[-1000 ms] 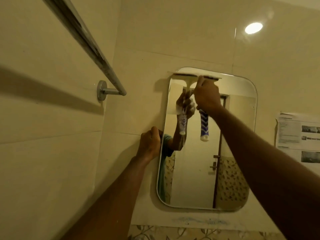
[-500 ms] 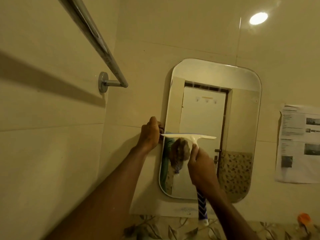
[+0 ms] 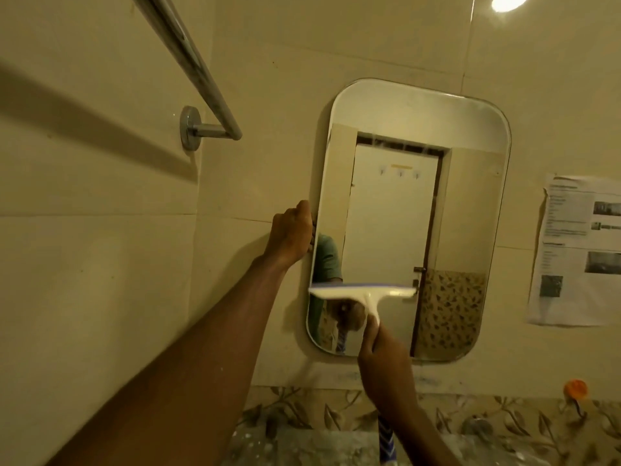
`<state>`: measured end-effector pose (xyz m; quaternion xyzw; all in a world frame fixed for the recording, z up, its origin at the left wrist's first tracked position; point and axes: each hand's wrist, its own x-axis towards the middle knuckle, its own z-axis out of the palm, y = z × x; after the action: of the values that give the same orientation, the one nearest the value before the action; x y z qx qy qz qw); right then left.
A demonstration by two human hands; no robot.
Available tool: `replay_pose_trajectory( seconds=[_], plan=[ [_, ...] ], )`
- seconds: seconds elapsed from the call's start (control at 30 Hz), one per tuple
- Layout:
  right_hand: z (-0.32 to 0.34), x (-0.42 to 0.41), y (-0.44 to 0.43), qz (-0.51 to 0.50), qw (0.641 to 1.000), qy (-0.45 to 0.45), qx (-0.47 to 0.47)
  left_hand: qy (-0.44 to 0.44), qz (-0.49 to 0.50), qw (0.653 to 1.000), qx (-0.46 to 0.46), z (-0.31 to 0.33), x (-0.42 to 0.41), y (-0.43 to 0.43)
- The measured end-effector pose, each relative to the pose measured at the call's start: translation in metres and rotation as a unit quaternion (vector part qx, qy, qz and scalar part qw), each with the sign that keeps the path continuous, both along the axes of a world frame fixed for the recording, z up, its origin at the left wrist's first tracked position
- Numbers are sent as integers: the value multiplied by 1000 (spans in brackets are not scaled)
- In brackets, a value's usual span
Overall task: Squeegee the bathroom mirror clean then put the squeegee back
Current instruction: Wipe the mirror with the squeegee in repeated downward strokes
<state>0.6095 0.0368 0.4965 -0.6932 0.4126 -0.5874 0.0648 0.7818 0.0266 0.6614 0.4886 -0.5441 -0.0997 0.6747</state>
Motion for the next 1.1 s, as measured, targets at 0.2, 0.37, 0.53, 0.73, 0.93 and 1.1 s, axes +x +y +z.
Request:
replay_pose_trajectory(
  seconds=[0.2, 0.37, 0.53, 0.73, 0.93, 1.1],
  plan=[
    [16, -9, 2, 22, 1000, 8, 1, -93, 81, 992, -23, -5, -4, 0],
    [62, -8, -6, 50, 997, -21, -62, -143, 110, 982, -50, -8, -4, -1],
    [-21, 0, 1, 6, 1000, 23, -16, -171, 149, 971, -73, -10, -2, -7],
    [-75, -13, 15, -28, 996, 66, 53, -176, 168, 967, -75, -12, -4, -8],
    [-5, -9, 3, 11, 999, 23, -33, -181, 165, 967, -68, -12, -4, -6],
    [-35, -9, -2, 9, 998, 69, -4, -177, 166, 968, -69, -12, -3, -6]
  ],
)
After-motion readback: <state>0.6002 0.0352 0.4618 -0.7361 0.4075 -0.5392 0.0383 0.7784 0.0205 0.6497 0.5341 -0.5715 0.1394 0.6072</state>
